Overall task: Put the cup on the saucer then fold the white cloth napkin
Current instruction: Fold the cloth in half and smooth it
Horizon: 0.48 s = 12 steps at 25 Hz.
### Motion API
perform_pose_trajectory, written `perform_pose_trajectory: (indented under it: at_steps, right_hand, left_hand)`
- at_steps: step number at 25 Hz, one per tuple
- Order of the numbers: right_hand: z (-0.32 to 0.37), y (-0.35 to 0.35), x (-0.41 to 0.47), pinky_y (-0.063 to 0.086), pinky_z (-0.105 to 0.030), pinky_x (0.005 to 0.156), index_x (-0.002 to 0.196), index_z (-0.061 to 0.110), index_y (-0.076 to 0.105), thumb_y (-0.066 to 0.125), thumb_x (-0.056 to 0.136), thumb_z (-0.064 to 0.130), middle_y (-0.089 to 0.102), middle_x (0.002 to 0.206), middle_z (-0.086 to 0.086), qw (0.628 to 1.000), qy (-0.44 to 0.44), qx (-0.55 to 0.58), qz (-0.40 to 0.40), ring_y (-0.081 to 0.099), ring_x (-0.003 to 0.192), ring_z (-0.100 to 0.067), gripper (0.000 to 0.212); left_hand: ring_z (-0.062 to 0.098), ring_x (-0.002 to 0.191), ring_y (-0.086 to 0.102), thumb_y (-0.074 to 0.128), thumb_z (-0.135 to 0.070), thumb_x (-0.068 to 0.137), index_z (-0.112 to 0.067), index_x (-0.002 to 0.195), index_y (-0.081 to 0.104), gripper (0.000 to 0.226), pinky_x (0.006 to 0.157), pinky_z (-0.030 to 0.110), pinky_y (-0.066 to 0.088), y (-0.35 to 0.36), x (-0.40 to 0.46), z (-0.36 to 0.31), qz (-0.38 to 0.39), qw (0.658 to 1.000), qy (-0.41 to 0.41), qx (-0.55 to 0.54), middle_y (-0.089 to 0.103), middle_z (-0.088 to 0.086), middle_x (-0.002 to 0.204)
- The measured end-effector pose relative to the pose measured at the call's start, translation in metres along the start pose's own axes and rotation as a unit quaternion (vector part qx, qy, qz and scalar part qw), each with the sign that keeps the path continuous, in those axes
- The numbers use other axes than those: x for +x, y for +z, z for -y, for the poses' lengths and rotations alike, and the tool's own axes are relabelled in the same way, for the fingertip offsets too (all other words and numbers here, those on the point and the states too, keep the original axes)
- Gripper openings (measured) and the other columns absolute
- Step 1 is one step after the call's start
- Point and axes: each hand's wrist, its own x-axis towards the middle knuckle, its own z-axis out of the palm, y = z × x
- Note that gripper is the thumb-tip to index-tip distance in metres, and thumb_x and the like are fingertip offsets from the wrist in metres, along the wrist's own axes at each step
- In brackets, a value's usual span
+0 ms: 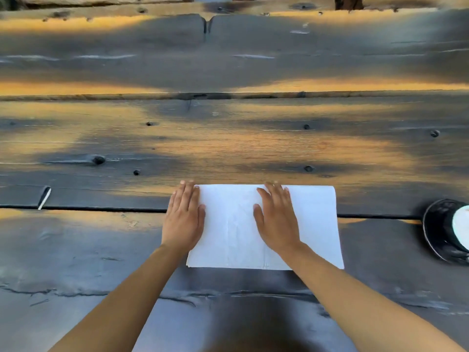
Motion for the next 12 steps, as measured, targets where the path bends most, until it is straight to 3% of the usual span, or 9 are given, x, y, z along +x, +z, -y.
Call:
perform_pose_trajectory:
  at_steps: [2,6,12]
  right_hand:
    - [0.039,0.024,0.025,0.017,-0.049,0.126,0.146,0.01,0.045,0.037,0.103,0.029,0.039,0.159,-0.01,0.997,-0.065,-0.008,0.033,0.026,0.152,-0.031,0.048]
    - [0.088,0.063,0.054,0.014,-0.048,0.126,0.153,0.007,0.037,0.029,0.104,0.033,0.03,0.164,-0.01,0.991,-0.113,-0.005,0.068,0.018,0.155,-0.029,0.056]
    - [0.074,0.081,0.05,0.014,-0.048,0.126,0.158,0.011,0.026,0.021,0.105,0.05,0.02,0.168,-0.007,0.986,-0.125,-0.076,0.085,0.012,0.156,-0.025,0.066]
  left_hand:
    - [0.026,0.155,0.016,0.026,-0.035,0.106,-0.001,0.154,0.032,0.059,0.127,0.041,0.008,0.008,0.013,0.009,0.026,0.998,0.052,0.02,0.027,0.013,0.164]
    - [0.026,0.156,0.013,0.02,-0.034,0.106,-0.001,0.156,0.026,0.06,0.126,0.048,0.015,0.024,0.023,0.026,0.052,0.995,0.083,0.031,0.021,0.014,0.166]
    - [0.026,0.157,0.0,0.016,-0.039,0.103,-0.003,0.159,0.011,0.067,0.127,0.048,0.009,0.029,0.023,0.027,0.073,0.992,0.083,0.068,0.006,0.014,0.169]
